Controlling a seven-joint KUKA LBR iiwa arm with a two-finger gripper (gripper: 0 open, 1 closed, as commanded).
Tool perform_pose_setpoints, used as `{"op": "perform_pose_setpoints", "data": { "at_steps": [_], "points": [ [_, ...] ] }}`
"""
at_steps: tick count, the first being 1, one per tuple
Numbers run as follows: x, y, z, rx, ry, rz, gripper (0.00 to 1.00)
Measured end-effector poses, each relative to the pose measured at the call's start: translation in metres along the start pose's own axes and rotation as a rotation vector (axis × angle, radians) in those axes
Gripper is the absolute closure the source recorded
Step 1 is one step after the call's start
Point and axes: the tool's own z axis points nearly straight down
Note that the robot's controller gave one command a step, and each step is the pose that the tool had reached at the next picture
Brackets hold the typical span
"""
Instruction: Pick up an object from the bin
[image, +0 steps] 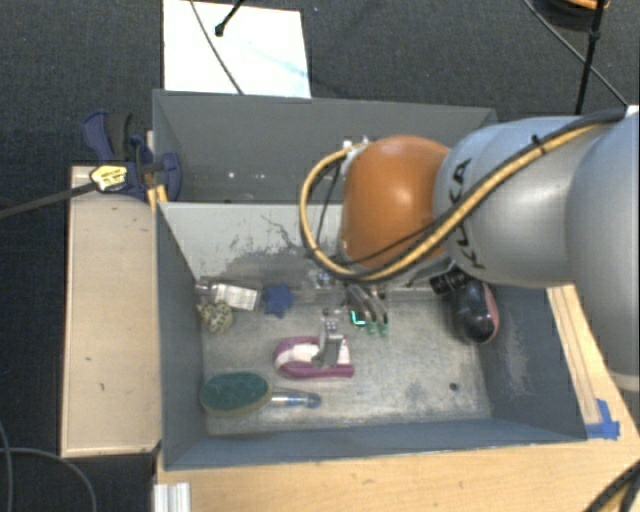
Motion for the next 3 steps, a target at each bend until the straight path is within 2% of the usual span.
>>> {"op": "perform_pose_setpoints", "data": {
  "at_steps": [1,2,3],
  "points": [
    [0.028,0.021,0.088,0.002,-0.002,-0.159,0.00],
    [0.033,0.001,0.085,0.002,-0.005,-0.614,0.00],
    [0.034,0.001,0.086,0.002,-0.003,-0.608,1.00]
  ]
}}
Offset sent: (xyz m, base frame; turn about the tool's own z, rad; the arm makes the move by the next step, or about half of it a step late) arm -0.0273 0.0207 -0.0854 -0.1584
